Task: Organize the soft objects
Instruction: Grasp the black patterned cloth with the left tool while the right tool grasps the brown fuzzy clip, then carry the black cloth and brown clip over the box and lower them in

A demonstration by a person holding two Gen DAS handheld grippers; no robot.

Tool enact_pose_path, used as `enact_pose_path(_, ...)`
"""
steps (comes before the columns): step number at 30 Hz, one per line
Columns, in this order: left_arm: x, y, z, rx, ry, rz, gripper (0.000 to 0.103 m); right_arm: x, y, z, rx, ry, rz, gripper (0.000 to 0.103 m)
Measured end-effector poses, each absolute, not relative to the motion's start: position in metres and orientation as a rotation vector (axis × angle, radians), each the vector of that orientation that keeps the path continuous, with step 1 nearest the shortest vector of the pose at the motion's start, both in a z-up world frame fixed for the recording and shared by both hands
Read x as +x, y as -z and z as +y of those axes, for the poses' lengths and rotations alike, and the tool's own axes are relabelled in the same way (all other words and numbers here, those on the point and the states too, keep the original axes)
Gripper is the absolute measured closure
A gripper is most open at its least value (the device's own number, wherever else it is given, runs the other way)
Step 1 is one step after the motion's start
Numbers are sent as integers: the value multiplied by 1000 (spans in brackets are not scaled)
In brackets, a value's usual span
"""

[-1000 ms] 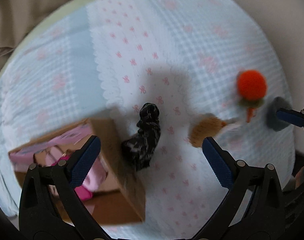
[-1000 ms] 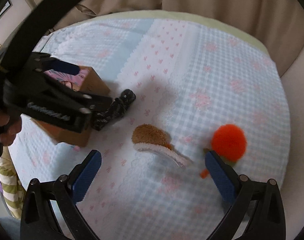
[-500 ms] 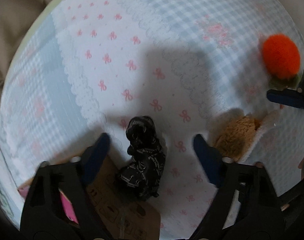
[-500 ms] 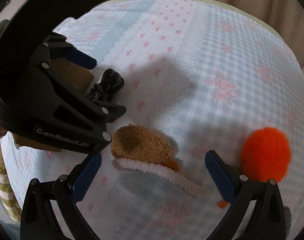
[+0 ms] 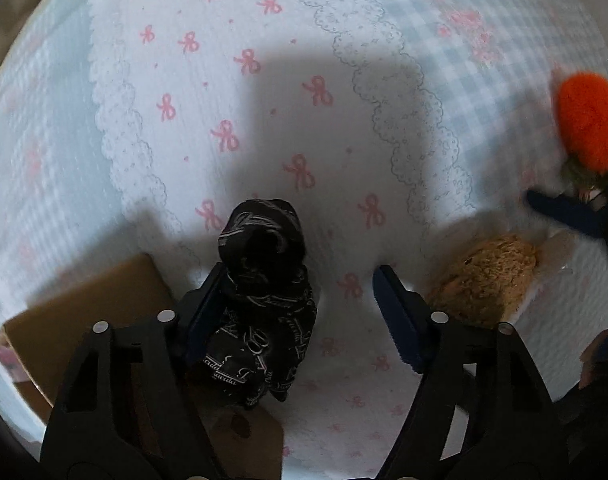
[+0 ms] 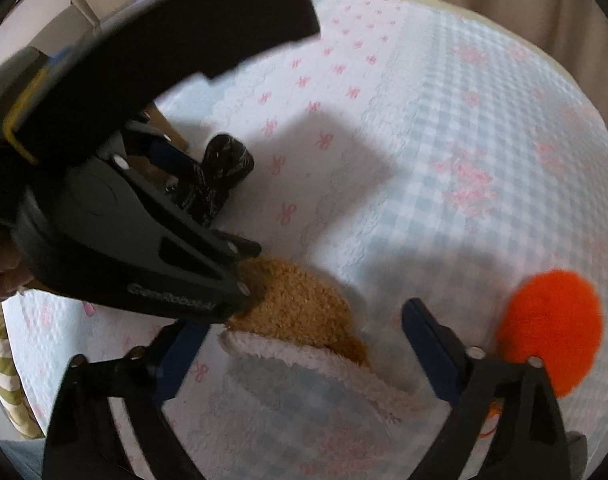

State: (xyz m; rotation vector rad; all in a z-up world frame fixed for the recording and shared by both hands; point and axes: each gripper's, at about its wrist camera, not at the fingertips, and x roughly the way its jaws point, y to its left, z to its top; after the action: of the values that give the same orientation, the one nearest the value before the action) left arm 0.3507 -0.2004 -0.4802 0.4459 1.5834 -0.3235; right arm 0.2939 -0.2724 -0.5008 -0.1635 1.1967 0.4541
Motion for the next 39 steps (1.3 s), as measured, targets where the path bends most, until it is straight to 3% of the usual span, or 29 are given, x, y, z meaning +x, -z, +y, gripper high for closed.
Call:
enact_pose_path(1, 350, 480, -200, 431, 322, 1585, 42, 294, 505, -271, -166, -462, 1208, 31)
enact_pose_path(2, 349, 480, -199, 420, 322, 1588, 52, 293, 508, -269, -165, -478, 1219, 37)
enact_pose_path(4, 348, 481, -193, 388, 325, 1598, 66, 288, 509, -265, -192, -487, 1205, 41)
enact_pose_path(8, 343, 482, -177, 334, 332, 1604, 73, 277, 506, -257, -227, -490, 1182, 48)
enact_pose_path(20, 311, 442, -153, 207, 360, 1520, 75, 253, 464, -284, -167, -407, 1122, 49)
enact_pose_path(32, 285, 295, -184, 120, 382, 1312, 75, 209, 338, -302, -82, -320, 1008, 50)
enact_pose_path(39, 242, 195, -147, 47, 340, 1162, 75, 186, 264, -285, -91, -329, 936, 50)
